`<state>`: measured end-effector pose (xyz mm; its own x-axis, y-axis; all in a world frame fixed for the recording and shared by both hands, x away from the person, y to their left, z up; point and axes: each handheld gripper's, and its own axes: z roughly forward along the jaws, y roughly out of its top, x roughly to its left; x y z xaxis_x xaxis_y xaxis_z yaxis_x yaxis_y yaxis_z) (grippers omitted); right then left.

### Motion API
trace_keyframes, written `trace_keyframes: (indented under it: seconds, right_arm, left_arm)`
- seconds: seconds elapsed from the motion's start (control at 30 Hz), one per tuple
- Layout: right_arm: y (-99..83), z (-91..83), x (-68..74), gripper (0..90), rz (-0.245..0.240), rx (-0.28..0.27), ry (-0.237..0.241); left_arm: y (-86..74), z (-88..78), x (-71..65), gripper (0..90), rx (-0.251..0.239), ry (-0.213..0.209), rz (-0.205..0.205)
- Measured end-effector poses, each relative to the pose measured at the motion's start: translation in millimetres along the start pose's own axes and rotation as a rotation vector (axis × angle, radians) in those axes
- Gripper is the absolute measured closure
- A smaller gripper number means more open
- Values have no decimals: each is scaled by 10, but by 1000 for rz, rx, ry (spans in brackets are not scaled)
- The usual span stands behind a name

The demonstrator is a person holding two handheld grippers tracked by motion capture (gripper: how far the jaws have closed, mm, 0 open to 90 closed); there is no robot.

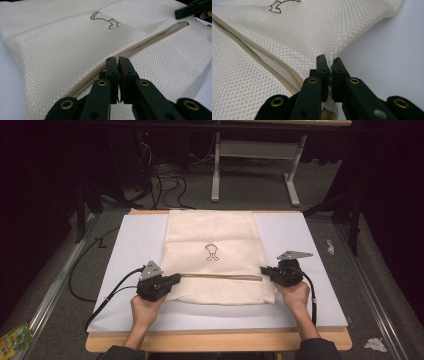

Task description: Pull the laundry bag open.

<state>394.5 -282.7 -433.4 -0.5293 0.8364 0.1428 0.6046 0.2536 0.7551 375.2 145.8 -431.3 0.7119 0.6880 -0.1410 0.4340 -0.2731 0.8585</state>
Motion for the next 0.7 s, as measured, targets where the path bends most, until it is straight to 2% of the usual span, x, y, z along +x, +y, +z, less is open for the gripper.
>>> trace_keyframes:
  seconds: [0.37,0.43,0.5,0.7]
  right_arm:
    - [5,-3,-17,882,-4,-9,2]
    - [7,-8,-19,882,2,-4,-4]
    - [-2,-14,-52,882,9,-4,-5]
    - [-9,-16,-71,882,13,1,-10]
  left_arm:
    - [-10,8,-2,871,7,-1,0]
    - [-16,3,4,871,13,10,5]
    - [-29,-5,16,871,13,1,-8]
    - [-28,-4,18,871,11,2,-6]
